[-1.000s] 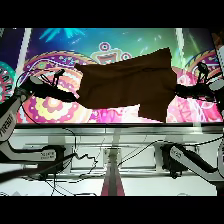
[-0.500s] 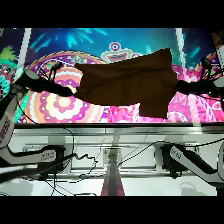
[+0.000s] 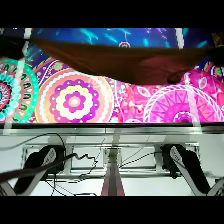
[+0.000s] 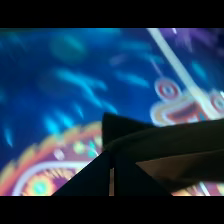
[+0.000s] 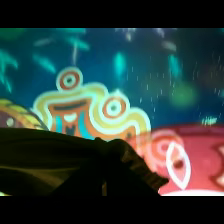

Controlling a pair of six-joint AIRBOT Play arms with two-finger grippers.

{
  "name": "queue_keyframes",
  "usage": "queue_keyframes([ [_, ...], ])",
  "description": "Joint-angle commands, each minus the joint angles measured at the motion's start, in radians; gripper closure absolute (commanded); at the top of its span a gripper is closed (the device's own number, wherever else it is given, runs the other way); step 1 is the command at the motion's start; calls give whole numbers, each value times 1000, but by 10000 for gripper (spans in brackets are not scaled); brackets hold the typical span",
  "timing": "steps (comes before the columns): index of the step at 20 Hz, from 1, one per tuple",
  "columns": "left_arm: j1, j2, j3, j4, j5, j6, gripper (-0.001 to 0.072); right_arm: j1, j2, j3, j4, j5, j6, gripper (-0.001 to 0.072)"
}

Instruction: Fold the clothes and pants, and hang the long-sleeved shirts on hangers.

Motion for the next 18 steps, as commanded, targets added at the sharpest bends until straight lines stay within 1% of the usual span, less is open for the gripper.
queue_keyframes([
  [1, 33, 257, 20, -32, 335, -3, 696, 1, 166, 143, 18, -64, 2, 700],
  [3, 33, 351, 19, -32, 509, -3, 697, 1, 240, 202, 19, -138, 2, 700],
  [4, 33, 381, 19, -32, 567, -3, 696, 1, 272, 226, 18, -181, 2, 700],
  [5, 33, 402, 19, -32, 605, -3, 697, 1, 294, 245, 18, -217, 2, 701],
  [7, 33, 411, 19, -32, 612, -3, 696, 1, 308, 272, 18, -256, 2, 701],
  [10, 33, 338, 19, -32, 536, -3, 697, 1, 251, 268, 19, -221, 7, 701],
  [11, 33, 295, 19, -21, 488, -3, 697, 1, 208, 261, 26, -195, 22, 702],
  [12, 33, 241, 19, 6, 423, -3, 698, 1, 156, 254, 40, -172, 53, 702],
  [13, 32, 169, 19, 26, 343, -4, 698, 1, 97, 246, 77, -147, 64, 702],
  [15, 26, 16, 19, 23, 188, -4, 697, 6, -65, 229, 169, -85, 63, 701],
  [16, 11, -75, 19, 24, 124, -3, 697, 20, -161, 228, 181, -51, 63, 700],
  [17, -4, -162, 19, 24, 94, -3, 697, 37, -250, 228, 179, -26, 63, 700],
  [18, -23, -255, 19, 24, 91, -3, 696, 55, -347, 228, 173, -14, 63, 700],
])
